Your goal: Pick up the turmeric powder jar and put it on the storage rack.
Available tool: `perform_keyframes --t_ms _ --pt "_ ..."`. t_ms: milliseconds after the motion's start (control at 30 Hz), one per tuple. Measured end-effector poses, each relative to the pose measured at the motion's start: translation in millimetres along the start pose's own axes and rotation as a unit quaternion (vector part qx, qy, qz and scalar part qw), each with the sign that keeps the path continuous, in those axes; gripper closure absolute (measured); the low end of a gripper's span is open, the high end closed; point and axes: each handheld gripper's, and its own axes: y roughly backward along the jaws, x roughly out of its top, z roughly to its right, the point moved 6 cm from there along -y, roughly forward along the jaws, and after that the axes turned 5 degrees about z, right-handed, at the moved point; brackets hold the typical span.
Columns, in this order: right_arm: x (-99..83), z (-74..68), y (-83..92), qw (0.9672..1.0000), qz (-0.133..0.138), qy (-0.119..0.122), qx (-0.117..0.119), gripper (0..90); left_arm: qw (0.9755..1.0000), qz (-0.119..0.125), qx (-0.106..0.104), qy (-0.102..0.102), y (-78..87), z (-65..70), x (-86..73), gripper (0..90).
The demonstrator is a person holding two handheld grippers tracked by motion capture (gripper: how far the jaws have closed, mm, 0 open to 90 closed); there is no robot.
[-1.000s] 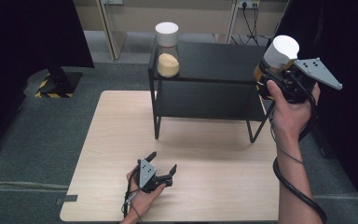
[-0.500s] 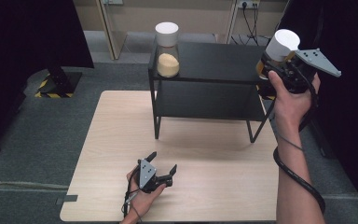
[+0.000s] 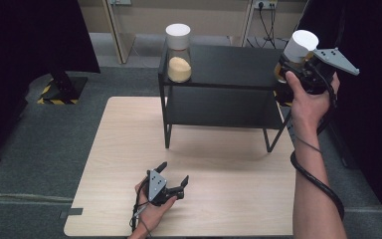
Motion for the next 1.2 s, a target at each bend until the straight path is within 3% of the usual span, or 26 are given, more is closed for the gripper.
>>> perform_keyframes --t_ms 633,1200 --pt "3.4 -4.7 -20.7 0.9998 -0.016 0.01 -0.005 30.7 1.0 0.001 -0.001 -0.002 0.2 0.1 -0.1 8.5" --pt "0.6 -3.4 -27.0 0.9997 -0.022 0.009 -0.006 30.5 1.0 0.0 -0.001 -0.004 0.3 0.4 -0.1 8.5"
